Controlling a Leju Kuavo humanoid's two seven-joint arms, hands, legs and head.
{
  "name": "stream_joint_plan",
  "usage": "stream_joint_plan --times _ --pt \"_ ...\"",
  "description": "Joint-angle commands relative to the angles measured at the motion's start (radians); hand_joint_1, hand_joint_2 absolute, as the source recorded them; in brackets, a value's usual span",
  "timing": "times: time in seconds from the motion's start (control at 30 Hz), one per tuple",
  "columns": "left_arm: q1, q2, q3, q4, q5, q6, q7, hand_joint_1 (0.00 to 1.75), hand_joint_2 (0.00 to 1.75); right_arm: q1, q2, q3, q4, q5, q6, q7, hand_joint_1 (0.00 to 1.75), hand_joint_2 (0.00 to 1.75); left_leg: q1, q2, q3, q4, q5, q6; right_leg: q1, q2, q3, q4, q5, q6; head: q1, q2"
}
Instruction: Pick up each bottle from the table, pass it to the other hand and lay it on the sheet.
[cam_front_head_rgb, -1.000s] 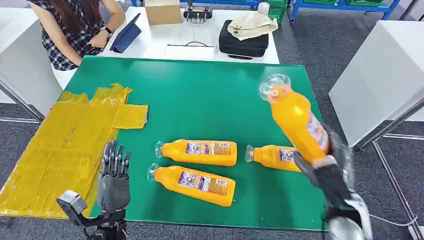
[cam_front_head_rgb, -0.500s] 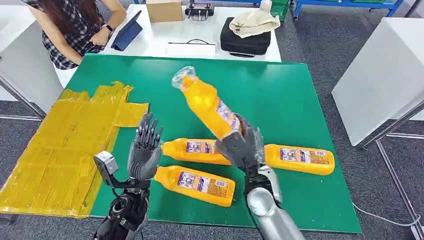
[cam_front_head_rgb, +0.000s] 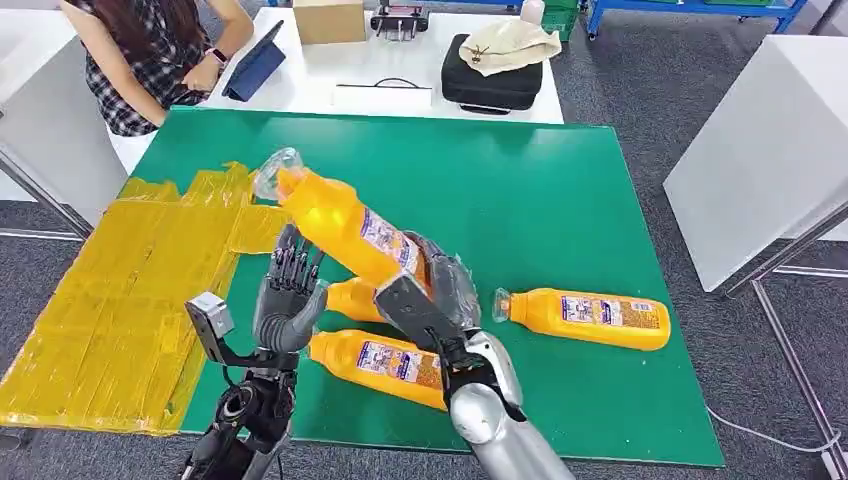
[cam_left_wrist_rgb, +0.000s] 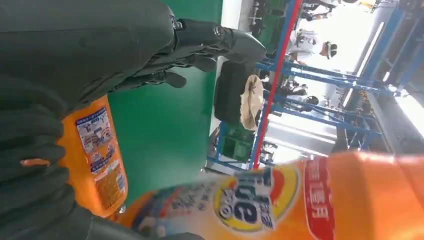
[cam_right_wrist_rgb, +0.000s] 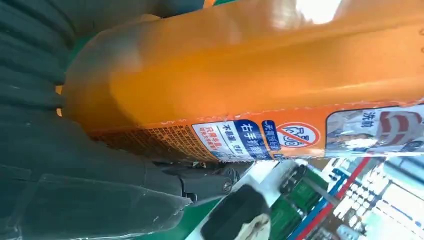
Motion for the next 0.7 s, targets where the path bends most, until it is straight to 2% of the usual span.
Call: stream_joint_plan --times 0.03,0.17,0.43,0.53,0.63,0.7 --pt "-0.021 0.015 -0.055 0.007 0.022 -0.021 0.033 0.0 1.75 -0.086 0.03 0.075 0.224 0.028 -0.008 0.016 1.75 1.75 0.0 0.002 0.002 -0.001 -0.001 -0.001 0.0 0.0 0.002 -0.001 0.0 0.0 0.0 0.0" --pt "-0.017 0.016 -0.057 0.001 0.023 -0.024 0.034 0.0 1.75 -0.092 0.03 0.072 0.236 0.026 -0.003 0.015 1.75 1.75 -0.001 0.002 0.003 0.0 -0.001 0.0 0.0 0.0 0.002 0.0 -0.001 0.0 0.0 0.0" --pt "0.021 0.014 -0.084 -0.082 0.097 -0.096 0.075 0.0 1.75 -0.135 0.092 0.138 0.473 0.1 0.008 0.014 1.75 1.75 0.0 0.002 0.003 -0.001 -0.001 0.0 0.0 0.0 0.002 0.0 0.0 0.0 0.0 0.0" --pt "0.056 0.017 -0.093 -0.138 0.105 -0.092 0.084 0.0 1.75 -0.147 0.092 0.223 0.513 0.069 0.01 0.024 1.75 1.75 0.0 0.002 0.003 -0.001 -0.001 0.0 0.0 0.0 0.002 -0.001 -0.001 0.0 0.0 0.0" --pt "0.07 0.017 -0.09 -0.165 0.089 -0.048 0.096 0.0 1.75 -0.161 0.092 0.392 0.532 0.071 -0.001 0.074 1.75 1.75 0.0 0.003 0.004 -0.001 -0.002 -0.001 0.0 0.0 0.003 0.0 -0.002 0.0 0.0 0.0" --pt "0.064 0.015 -0.083 -0.162 0.085 -0.039 0.096 0.0 1.75 -0.151 0.092 0.431 0.515 0.069 -0.006 0.098 1.75 1.75 0.0 0.002 0.001 0.0 -0.001 -0.001 0.0 0.0 0.001 0.0 -0.001 0.0 0.0 0.0"
